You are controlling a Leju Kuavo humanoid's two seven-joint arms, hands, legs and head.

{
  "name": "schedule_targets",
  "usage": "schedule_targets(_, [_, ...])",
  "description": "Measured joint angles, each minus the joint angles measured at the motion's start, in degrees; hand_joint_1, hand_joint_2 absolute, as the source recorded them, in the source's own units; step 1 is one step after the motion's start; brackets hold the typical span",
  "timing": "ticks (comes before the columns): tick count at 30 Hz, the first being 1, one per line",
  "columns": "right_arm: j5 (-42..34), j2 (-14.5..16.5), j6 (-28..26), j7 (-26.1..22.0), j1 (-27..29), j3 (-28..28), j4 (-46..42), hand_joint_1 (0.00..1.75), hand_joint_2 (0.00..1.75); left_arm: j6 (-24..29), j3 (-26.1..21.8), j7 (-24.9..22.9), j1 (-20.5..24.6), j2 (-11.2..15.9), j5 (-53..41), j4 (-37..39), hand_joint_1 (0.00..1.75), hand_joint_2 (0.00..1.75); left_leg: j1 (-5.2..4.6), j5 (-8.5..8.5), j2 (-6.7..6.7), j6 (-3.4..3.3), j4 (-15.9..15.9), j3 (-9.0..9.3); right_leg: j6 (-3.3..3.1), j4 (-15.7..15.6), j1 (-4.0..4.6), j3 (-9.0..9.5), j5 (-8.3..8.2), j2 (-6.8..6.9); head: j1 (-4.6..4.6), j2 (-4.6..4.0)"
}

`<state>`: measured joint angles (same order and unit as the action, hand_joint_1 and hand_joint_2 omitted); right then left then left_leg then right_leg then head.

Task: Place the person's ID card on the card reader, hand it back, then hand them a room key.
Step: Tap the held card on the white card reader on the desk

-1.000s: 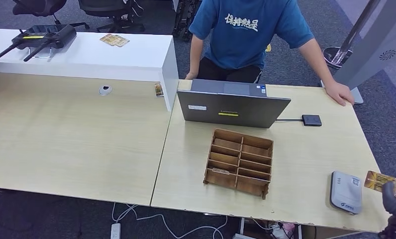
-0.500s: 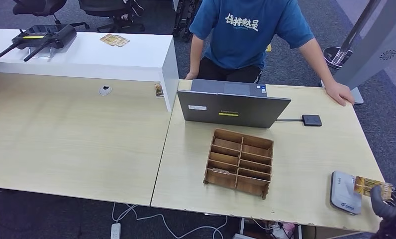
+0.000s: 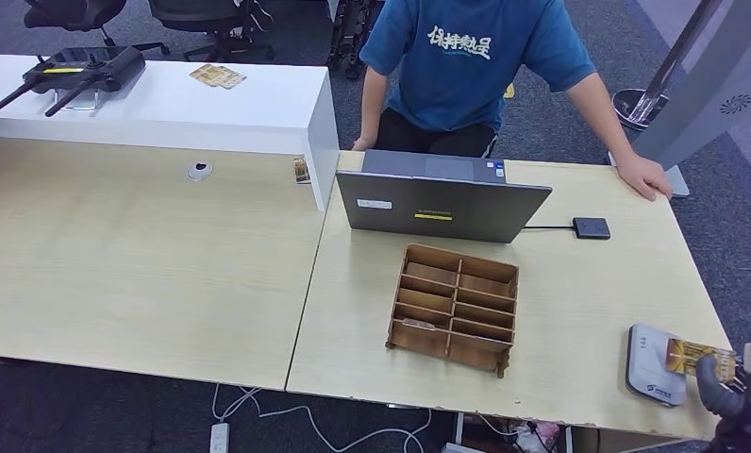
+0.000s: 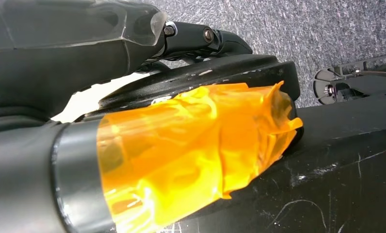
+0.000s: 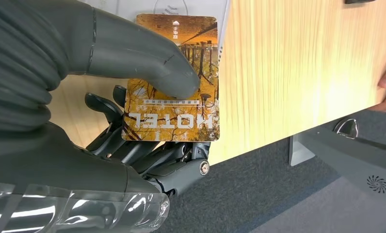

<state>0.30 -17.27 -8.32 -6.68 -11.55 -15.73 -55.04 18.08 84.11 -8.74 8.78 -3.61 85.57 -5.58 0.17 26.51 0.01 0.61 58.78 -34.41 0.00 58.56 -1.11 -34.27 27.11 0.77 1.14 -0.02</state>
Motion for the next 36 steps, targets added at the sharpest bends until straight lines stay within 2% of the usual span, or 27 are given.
schedule_targets(23, [6.6,-0.5,1.1,2.5,-1.6,2.4,2.1,1.75,1.75,0.0,0.0,0.0,0.0,0.0,0.1,0.0,0.00,0.00,0.00,0.00,0.00,0.00,0.0,0.02,0.00,0.0,0.00,0.02,0.00,0.00,0.00,0.00])
schedule_targets(36, [14.0,-1.9,0.2,4.4,-3.2,4.6,3.8,1.75,1.75,-0.1,0.0,0.0,0.0,0.0,0.3,0.0,0.00,0.00,0.00,0.00,0.00,0.00,0.0,0.04,0.00,0.0,0.00,0.04,0.00,0.00,0.00,0.00])
